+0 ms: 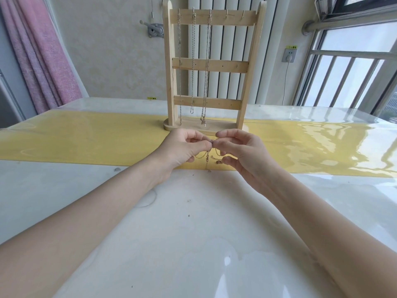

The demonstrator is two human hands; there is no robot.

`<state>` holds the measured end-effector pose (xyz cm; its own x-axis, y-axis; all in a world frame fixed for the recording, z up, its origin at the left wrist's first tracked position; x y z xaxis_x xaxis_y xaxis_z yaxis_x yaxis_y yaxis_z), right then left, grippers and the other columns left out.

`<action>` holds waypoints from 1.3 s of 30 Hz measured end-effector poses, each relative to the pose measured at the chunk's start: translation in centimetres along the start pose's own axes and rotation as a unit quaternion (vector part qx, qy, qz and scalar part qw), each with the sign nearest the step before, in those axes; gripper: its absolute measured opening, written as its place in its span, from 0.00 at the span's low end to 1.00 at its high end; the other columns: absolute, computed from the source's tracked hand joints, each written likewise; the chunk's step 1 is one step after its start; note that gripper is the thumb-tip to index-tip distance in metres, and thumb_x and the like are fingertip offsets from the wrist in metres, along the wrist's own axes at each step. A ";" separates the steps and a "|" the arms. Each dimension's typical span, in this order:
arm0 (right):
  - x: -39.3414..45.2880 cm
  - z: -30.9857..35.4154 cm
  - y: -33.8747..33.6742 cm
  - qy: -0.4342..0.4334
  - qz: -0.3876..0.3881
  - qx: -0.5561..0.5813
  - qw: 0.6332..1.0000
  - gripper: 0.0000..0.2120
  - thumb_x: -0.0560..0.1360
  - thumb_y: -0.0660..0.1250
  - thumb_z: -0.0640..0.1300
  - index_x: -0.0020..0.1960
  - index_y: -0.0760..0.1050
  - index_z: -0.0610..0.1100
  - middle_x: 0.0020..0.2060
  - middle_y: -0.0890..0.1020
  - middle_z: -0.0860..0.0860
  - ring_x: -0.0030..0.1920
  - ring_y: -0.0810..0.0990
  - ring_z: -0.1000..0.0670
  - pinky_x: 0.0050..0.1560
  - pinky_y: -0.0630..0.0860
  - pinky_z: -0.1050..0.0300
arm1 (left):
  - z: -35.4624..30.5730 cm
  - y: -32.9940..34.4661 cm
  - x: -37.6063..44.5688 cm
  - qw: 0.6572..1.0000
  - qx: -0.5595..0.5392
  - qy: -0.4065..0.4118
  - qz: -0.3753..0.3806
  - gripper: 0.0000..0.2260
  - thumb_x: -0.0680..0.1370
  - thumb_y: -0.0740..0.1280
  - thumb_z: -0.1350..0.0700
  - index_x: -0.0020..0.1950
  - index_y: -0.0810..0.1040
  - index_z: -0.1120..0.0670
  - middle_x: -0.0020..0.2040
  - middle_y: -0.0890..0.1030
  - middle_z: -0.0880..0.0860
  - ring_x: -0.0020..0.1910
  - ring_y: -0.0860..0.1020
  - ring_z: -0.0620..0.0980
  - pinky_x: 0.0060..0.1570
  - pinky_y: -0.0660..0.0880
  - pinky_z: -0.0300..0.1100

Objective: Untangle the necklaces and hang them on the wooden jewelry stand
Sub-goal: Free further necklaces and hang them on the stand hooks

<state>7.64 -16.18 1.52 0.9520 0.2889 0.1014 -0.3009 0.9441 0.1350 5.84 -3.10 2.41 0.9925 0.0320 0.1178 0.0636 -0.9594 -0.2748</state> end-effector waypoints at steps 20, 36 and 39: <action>0.1 0.0 -0.1 -0.007 0.013 0.031 0.999 0.13 0.72 0.69 0.31 0.53 0.72 0.42 0.34 0.81 0.48 0.32 0.74 0.52 0.33 0.71 0.62 | 0.6 -0.1 0.3 0.995 -0.097 -0.022 -0.009 0.08 0.73 0.70 0.64 0.41 0.73 0.54 0.35 0.80 0.52 0.28 0.77 0.40 0.30 0.73 0.31; 0.3 -0.6 -0.6 0.029 -0.030 0.002 0.999 0.14 0.74 0.65 0.29 0.51 0.65 0.43 0.31 0.72 0.49 0.29 0.67 0.51 0.34 0.69 0.61 | -0.5 -0.4 0.5 0.997 -0.028 0.051 -0.041 0.10 0.73 0.68 0.65 0.42 0.70 0.52 0.33 0.74 0.48 0.30 0.71 0.44 0.32 0.70 0.32; 0.2 -0.4 -0.2 0.021 -0.009 -0.017 1.000 0.12 0.74 0.65 0.29 0.49 0.68 0.43 0.30 0.70 0.49 0.30 0.67 0.51 0.34 0.67 0.60 | 0.0 -0.4 0.7 0.996 -0.067 0.031 -0.043 0.10 0.73 0.67 0.66 0.43 0.70 0.52 0.34 0.74 0.48 0.32 0.72 0.43 0.31 0.71 0.32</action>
<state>7.97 -16.28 1.15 0.9590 0.2774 0.0583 -0.2822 0.9538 0.1030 6.50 -2.66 2.67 0.9753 0.1026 0.1957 0.1299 -0.9827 -0.1320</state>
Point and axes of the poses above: each hand's wrist, its own x-axis towards the middle knuckle, its own y-axis out of the palm, z = x × y, the point moved 7 cm from there along x, towards the middle knuckle
